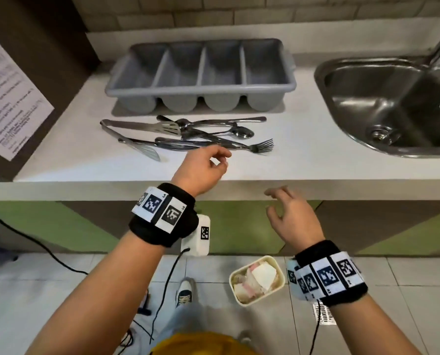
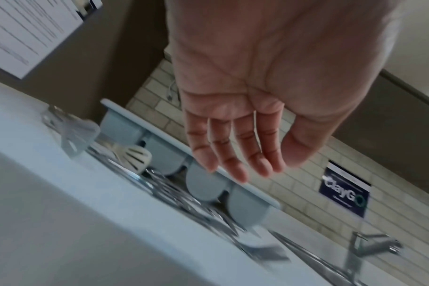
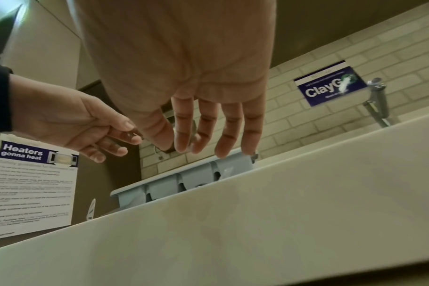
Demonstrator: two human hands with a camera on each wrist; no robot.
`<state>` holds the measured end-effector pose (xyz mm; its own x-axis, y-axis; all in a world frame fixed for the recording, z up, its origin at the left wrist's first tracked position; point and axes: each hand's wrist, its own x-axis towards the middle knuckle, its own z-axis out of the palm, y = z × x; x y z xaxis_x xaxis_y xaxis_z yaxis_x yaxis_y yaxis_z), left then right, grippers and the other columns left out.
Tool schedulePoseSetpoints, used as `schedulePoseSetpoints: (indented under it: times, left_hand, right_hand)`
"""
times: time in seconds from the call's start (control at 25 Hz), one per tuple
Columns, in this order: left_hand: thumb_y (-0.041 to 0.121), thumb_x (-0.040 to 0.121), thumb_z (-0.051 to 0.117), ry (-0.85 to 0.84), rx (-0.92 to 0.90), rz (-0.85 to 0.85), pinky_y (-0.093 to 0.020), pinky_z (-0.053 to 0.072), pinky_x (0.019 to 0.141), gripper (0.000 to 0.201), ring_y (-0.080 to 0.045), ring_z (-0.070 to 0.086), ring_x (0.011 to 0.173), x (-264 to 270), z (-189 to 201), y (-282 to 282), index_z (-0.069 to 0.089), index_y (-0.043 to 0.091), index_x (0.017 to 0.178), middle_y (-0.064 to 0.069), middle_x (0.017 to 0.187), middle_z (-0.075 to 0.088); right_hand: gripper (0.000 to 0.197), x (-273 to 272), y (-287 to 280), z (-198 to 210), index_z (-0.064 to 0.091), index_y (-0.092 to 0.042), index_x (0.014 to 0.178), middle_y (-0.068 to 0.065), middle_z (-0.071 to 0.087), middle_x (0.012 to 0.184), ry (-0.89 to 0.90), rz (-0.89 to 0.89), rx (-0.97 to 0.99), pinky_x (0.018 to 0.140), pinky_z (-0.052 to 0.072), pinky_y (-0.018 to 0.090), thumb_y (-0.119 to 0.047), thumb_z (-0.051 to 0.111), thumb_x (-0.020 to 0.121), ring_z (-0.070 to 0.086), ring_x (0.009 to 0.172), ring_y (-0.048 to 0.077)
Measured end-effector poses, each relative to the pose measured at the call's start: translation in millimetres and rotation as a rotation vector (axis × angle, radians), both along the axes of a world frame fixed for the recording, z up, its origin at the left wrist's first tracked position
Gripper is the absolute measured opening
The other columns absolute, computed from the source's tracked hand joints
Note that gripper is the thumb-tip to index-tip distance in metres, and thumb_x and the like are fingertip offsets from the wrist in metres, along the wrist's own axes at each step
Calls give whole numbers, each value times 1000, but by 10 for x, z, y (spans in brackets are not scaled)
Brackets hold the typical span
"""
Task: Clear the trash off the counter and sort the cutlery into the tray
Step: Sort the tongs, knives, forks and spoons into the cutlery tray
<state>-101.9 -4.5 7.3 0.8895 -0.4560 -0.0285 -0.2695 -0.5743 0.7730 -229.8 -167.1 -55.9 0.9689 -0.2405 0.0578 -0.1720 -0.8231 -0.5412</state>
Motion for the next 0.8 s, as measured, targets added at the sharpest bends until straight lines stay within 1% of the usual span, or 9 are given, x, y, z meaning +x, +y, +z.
schedulePoseSetpoints:
  times: [0.04,0.12,0.16,0.24,0.32,0.44,0.56,0.72,0.8]
  left_hand:
    - [10,87,55,-20,7,46,-13,44,69,24,-16,56,75,159,43,120,66,14,108,1,97,64]
    - [8,88,54,-41,23,130,-23,48,86,25,-22,63,92,496,67,388,66,10,109,-7,108,68]
    - [8,88,54,-51,54,158,-26,47,92,26,-24,64,99,667,62,535,66,9,111,-10,112,68]
    - [8,86,55,-69,149,197,-28,46,96,29,-26,63,104,994,27,816,64,11,114,-11,119,65]
    - [3,83,55,-70,266,191,-31,42,103,40,-29,57,114,1386,-47,1126,61,16,120,-13,130,55]
    - [-3,80,53,-18,424,135,-35,31,114,58,-31,40,131,1968,-191,1515,47,20,133,-12,141,36]
    - [7,84,55,-20,605,75,-36,24,117,66,-31,25,140,2347,-282,1774,31,24,143,-10,152,23]
    - [0,81,48,-4,720,-91,-44,24,117,75,-26,14,145,2640,-339,1962,21,27,147,-5,158,11]
    - [0,79,49,-28,758,-157,-49,25,115,79,-23,15,144,2729,-368,2000,20,29,146,0,156,15]
  right_hand:
    - [31,141,66,61,58,-16,119,7,59,118,4,18,-4,87,47,37,-17,52,88,55,108,28]
    - [31,441,198,152,58,-16,120,7,58,119,-8,21,-20,89,46,37,-17,51,89,52,112,27]
    - [31,600,269,189,58,-16,120,7,58,119,-13,10,-27,91,45,37,-18,51,89,50,113,27]
    - [31,908,392,237,59,-16,118,9,58,119,-14,-2,-49,92,45,37,-18,52,89,49,113,29]
    - [32,1259,531,251,58,-16,119,10,57,121,28,-10,-86,93,45,38,-17,52,88,48,115,30]
    - [35,1740,700,234,57,-18,123,8,53,129,137,-26,-189,98,45,40,-15,51,88,45,120,30]
    - [36,2037,830,171,59,-21,121,5,55,127,202,-41,-236,95,47,42,-12,48,88,47,119,30]
    - [38,2234,1020,86,53,-26,126,2,54,131,287,-47,-274,98,44,43,-17,48,89,47,118,28]
    - [38,2279,1079,80,49,-27,128,1,52,133,315,-76,-307,100,41,44,-18,47,91,45,121,27]
